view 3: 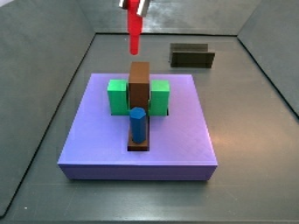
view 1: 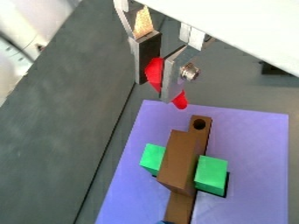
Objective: Pick up the red object. Move up. Place the red object on the fixture. Regrasp the red object. Move to above the board. Insert the red object.
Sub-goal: Insert the red object.
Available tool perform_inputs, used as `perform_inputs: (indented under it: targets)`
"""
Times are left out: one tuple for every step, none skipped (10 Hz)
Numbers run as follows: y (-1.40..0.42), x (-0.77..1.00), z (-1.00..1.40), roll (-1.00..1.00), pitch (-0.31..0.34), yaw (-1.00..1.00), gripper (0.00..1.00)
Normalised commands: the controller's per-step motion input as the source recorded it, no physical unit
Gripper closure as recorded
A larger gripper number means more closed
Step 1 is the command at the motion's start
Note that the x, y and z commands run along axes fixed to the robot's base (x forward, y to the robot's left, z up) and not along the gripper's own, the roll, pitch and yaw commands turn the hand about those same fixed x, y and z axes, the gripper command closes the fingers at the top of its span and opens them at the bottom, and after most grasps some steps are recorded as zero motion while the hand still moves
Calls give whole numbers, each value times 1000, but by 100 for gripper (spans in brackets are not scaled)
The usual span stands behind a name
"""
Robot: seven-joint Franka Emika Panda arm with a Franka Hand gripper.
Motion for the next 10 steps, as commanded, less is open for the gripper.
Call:
perform_inputs:
  targets:
    - [0,0,171,-500,96,531,100]
    - [0,0,180,-500,89,523,100]
    - [0,0,177,-500,87,520,100]
    - [0,0,177,-500,86,520,100]
    - [0,0,177,-500,86,520,100]
    - [0,0,177,-500,87,520,100]
    - [0,0,177,-500,91,526,100]
    - [0,0,169,-500,94,546,100]
    - [-3,0,134,-500,77,554,100]
    - [-23,0,66,-500,40,571,100]
